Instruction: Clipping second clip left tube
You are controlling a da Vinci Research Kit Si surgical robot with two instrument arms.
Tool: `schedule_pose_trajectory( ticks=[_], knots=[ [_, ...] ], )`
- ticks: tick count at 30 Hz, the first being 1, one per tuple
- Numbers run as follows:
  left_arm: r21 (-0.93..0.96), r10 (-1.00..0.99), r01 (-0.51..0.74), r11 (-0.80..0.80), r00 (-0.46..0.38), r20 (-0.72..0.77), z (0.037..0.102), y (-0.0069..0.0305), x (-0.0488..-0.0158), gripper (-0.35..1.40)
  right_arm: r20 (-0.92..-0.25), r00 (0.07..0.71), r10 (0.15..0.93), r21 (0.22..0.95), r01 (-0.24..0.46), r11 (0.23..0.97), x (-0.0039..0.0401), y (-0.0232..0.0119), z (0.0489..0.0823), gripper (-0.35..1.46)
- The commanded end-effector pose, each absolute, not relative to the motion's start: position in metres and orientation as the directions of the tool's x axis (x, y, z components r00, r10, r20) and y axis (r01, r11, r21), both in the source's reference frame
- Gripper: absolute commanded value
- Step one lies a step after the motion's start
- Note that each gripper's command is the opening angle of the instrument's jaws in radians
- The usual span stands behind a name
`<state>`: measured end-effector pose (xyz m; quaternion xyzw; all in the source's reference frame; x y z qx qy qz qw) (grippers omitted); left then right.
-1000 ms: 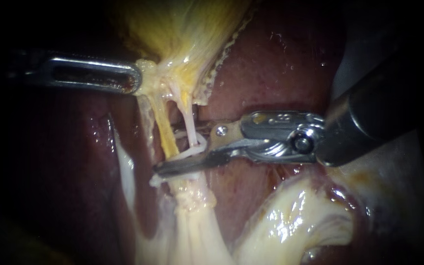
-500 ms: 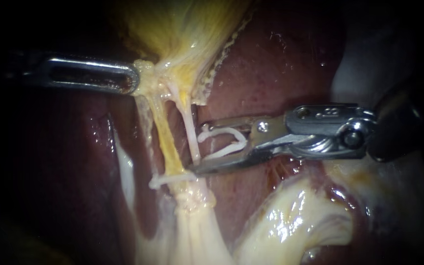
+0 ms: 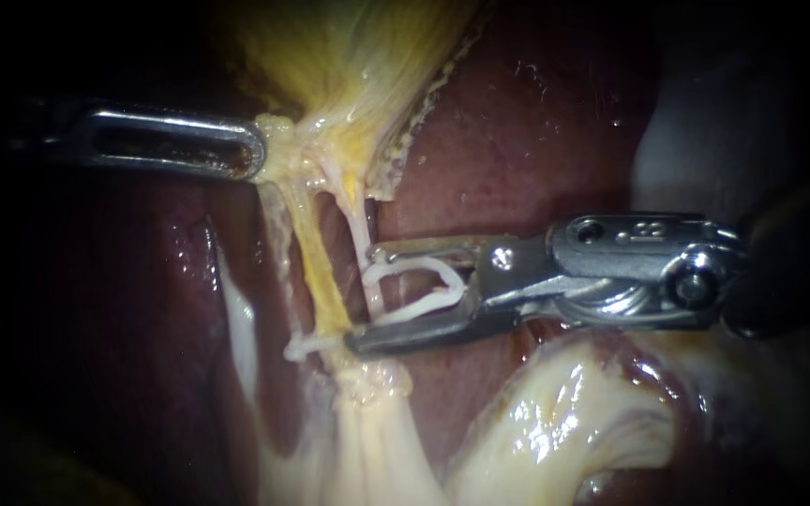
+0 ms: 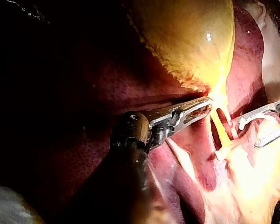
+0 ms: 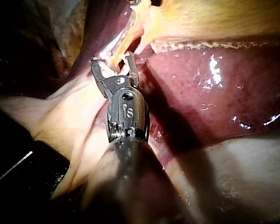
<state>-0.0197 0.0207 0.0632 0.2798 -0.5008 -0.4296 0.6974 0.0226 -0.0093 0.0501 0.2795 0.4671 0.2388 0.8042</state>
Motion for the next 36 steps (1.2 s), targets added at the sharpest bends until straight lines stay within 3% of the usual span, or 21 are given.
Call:
schedule_pose_trajectory(
  ticks=[1,21,29,36],
  knots=[
    [0.821,-0.879,0.319,0.474,0.129,0.458,0.0632,0.0207,-0.0197,-0.35,-0.617,0.453,0.644,0.675,-0.116,0.729,0.0227,-0.0094,0.0505,0.49],
    [0.821,-0.879,0.319,0.474,0.129,0.458,0.0632,0.0206,-0.0196,-0.35,-0.618,0.465,0.634,0.685,-0.076,0.724,0.0235,-0.0108,0.0569,0.49],
    [0.821,-0.879,0.319,0.474,0.129,0.458,0.0632,0.0206,-0.0195,-0.35,-0.617,0.466,0.634,0.690,-0.068,0.721,0.0228,-0.0107,0.0558,0.49],
    [0.821,-0.879,0.319,0.474,0.129,0.458,0.0632,0.0206,-0.0195,-0.35,-0.607,0.470,0.640,0.704,-0.055,0.708,0.0209,-0.0099,0.0522,0.49]
  ],
)
